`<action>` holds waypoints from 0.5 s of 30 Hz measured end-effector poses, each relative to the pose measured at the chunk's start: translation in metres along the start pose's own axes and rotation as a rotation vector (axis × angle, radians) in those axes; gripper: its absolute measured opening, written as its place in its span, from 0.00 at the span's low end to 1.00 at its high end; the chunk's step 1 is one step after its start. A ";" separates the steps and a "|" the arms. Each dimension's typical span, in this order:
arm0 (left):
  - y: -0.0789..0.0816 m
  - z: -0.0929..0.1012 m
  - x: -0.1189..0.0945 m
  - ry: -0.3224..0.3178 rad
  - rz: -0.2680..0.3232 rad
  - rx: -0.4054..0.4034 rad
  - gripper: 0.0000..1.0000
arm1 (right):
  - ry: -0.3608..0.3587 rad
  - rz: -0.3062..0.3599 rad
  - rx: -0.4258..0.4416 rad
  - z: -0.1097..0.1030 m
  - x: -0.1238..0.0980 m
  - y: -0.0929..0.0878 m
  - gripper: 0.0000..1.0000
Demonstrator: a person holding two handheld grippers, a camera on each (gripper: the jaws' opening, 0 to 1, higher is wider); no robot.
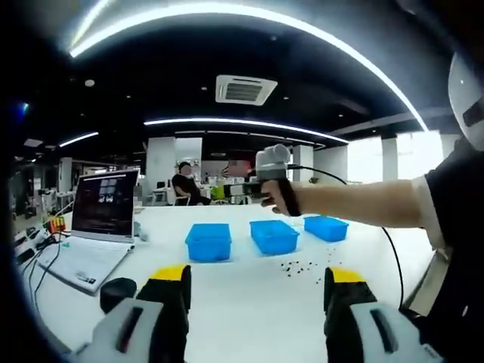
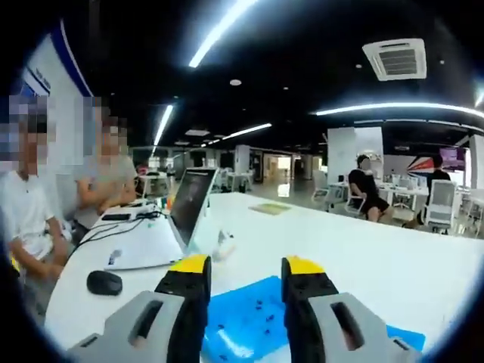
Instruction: Pick up the resistors one by one and place each resistor into its matching bin, sorting the parts by color and model until every resistor is separated into the correct bin for its type
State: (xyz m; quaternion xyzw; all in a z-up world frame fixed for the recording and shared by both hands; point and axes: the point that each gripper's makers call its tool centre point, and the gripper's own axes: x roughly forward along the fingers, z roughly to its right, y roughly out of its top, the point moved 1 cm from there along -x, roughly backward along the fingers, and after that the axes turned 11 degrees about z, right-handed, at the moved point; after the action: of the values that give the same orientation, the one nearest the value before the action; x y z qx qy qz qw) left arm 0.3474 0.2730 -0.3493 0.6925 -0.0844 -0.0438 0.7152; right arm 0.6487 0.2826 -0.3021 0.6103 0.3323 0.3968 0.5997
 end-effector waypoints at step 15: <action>-0.010 0.010 0.032 -0.067 -0.028 0.002 0.72 | 0.038 -0.043 0.005 0.006 -0.215 0.003 0.40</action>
State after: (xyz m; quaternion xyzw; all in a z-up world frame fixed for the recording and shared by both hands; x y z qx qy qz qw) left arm 0.3770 0.2566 -0.3569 0.6926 -0.0985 -0.0768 0.7105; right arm 0.5535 0.0899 -0.3178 0.5968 0.3576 0.3944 0.6003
